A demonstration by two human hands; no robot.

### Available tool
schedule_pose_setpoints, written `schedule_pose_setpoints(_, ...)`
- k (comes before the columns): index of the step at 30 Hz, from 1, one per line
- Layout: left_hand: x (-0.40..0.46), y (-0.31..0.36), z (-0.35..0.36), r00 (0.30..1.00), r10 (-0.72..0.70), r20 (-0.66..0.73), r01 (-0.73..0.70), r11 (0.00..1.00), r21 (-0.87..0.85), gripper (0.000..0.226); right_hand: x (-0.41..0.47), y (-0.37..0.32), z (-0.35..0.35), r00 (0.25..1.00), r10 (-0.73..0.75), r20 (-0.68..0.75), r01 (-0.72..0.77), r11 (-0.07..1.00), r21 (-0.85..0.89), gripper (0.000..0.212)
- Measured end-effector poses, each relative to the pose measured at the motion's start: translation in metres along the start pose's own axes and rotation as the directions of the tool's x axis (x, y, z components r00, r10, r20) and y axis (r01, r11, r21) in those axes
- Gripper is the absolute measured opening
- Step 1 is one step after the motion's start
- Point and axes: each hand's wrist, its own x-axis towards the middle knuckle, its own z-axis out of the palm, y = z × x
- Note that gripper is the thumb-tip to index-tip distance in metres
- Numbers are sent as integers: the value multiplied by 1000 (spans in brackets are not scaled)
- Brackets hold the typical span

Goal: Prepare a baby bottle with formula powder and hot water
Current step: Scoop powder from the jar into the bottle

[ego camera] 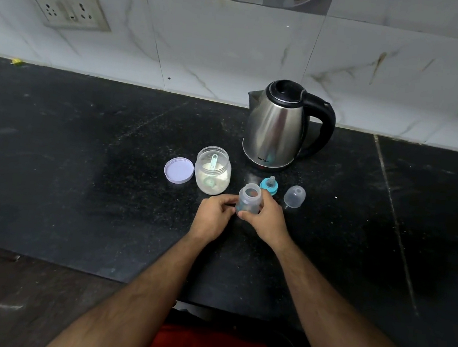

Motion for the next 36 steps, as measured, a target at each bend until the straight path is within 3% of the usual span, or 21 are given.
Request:
schedule_pose_setpoints(3,-2,-2,-1,999,-10,-43,10,1000,-6,38,-3,1,-4,1000,-16,14,16,1000,25,66)
schedule_pose_setpoints(7,-12,-9,-10,963,-42,-267,20,996,-85,22,-10,2,-16,1000,-21,19,22,999,-28,75)
schedule_pose_setpoints(10,-16,-16,-21,891,-55,-451,-12,990,-144,15,-14,-4,-25,995,-43,-94,35,996,-78,63)
schedule_pose_setpoints(12,-14,-17,-30,859,-81,-506,-12,984,-178,28,-14,-17,-30,973,-112,-199,98,992,-81,49)
schedule_pose_setpoints(15,-2,-18,-44,876,-85,-475,18,990,-143,64,-11,-44,-32,927,-223,-303,201,974,-104,32)
schedule_pose_setpoints(18,15,-15,-55,934,-91,-344,62,994,-94,98,-5,-69,-26,902,-297,-313,266,954,-137,25)
schedule_pose_setpoints(20,26,-11,-59,958,-77,-277,60,996,-70,113,1,-82,-22,901,-342,-266,304,937,-174,22)
schedule_pose_setpoints(23,39,-9,-63,971,-35,-235,19,997,-69,117,15,-103,-16,914,-391,-107,343,888,-307,19)
schedule_pose_setpoints(25,44,-8,-65,977,-25,-211,6,996,-93,116,29,-117,-12,925,-378,36,352,820,-450,18)
schedule_pose_setpoints(29,47,-10,-67,981,44,-189,-73,985,-154,78,60,-138,4,916,-309,257,393,551,-736,25)
schedule_pose_setpoints(33,45,-14,-69,983,82,-165,-107,983,-147,82,81,-148,22,883,-144,448,470,253,-846,34)
schedule_pose_setpoints(36,44,-14,-70,987,88,-134,-100,991,-87,75,84,-151,37,859,-48,509,511,43,-859,30)
